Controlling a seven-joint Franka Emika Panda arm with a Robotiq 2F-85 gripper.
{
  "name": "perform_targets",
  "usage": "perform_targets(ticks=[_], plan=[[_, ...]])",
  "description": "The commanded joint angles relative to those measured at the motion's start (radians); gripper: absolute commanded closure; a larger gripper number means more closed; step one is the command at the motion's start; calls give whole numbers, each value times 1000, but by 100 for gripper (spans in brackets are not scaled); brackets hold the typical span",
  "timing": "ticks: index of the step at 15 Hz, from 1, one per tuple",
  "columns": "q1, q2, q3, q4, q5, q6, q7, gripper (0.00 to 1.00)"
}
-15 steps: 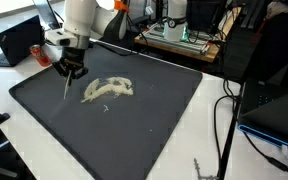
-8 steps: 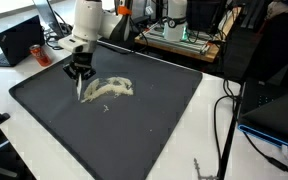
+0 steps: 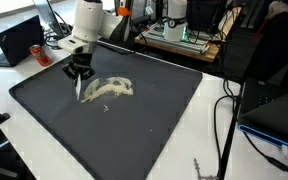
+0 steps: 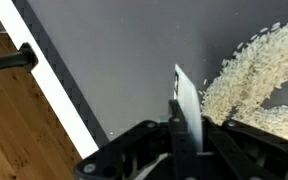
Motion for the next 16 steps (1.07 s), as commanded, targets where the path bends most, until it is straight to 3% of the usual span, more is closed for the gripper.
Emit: perform_targets(ticks=[1,7,16], plan=[[82,41,-75,31,-20,16,30,99],[158,92,-133,56,-4,24,41,99],[122,139,-106,110,-31,2,100,99]])
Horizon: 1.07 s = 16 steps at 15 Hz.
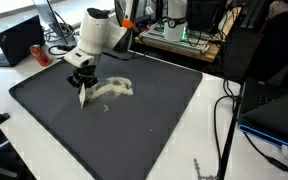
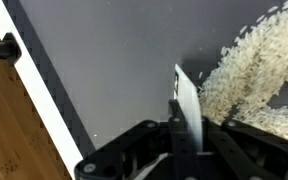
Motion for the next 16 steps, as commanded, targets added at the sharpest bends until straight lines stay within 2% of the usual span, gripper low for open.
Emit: perform_targets(ticks=[1,7,8,16], plan=[[-23,33,14,42,-34,-6,26,99],[-80,-3,67,-7,-61,-22,-31,99],[-106,-16,96,-22,-67,-27,-53,99],[-204,-81,158,-111,-145,5,-132,99]])
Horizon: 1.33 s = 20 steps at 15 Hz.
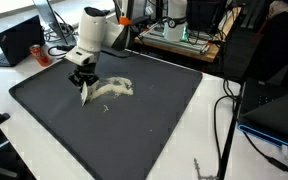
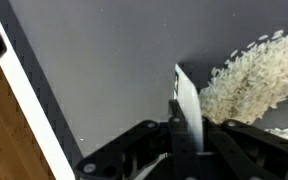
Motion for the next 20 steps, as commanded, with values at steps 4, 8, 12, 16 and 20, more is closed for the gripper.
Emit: perform_targets(ticks=[4,8,12,16,20], plan=[[-130,-101,96,-162,-102,25,-136,99],[-213,-145,166,-235,-117,44,-240,99],[-311,-184,257,-302,-107,35,-348,99],[-392,-211,330,-351,-97,29,-419,99],[-468,-233,401,-388,-86,12,-468,99]])
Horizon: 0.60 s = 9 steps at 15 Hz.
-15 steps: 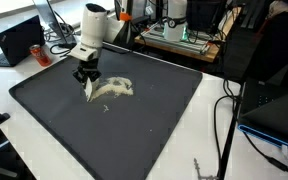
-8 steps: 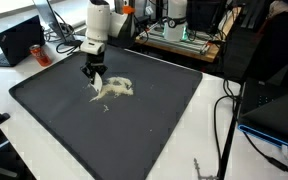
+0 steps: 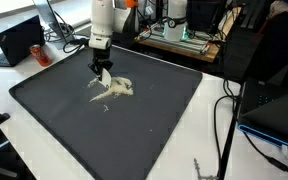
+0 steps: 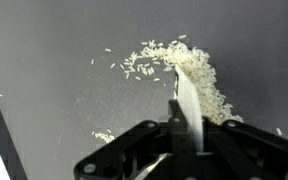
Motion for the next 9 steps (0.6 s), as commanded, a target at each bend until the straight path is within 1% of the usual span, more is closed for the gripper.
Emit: perform_targets(ticks=[1,5,9], plan=[[-81,-46,72,-68,0,-33,-59,99],[-157,-64,144,-91,15,-25,-73,99],[-232,-101,210,-107,26,6,-56,99]])
